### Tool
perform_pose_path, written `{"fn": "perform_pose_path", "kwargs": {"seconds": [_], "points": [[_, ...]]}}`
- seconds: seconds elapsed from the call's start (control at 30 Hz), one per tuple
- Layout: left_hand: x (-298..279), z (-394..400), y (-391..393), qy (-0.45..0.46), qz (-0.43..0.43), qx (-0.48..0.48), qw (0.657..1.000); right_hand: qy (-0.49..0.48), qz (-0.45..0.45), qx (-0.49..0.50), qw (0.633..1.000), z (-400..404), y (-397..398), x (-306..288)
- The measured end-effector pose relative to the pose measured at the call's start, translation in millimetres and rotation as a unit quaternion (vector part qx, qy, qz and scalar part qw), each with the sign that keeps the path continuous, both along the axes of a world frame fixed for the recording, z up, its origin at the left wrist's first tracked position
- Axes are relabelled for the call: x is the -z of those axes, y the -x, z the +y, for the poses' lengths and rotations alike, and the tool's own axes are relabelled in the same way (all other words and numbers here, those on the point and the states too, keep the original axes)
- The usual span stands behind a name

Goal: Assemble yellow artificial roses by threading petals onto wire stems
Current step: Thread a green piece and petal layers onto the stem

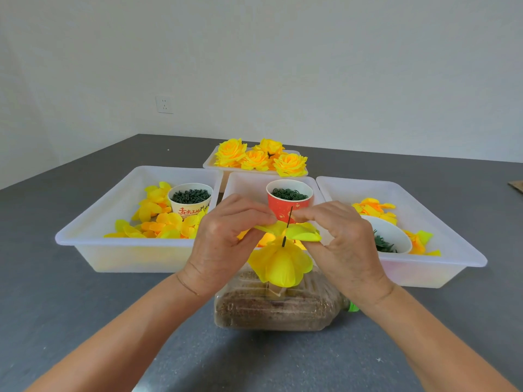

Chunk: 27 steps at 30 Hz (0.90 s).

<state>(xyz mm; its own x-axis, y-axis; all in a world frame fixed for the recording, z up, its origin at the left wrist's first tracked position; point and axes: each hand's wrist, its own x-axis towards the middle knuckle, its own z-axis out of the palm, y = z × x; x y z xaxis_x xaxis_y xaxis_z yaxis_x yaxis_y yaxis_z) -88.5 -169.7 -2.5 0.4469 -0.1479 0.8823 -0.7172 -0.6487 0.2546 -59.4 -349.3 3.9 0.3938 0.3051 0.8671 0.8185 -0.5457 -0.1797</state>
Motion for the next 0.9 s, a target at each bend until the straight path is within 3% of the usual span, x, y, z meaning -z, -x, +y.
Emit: {"fn": "perform_pose_path", "kwargs": {"seconds": [0.63, 0.9], "points": [[16, 10, 5, -0.053, 0.029, -0.007, 0.998, 0.049, -0.070, 0.015, 0.996, -3, -2, 19], [20, 9, 5, -0.067, 0.029, 0.007, 0.997, 0.035, -0.016, -0.026, 0.999, -5, -3, 18]]}}
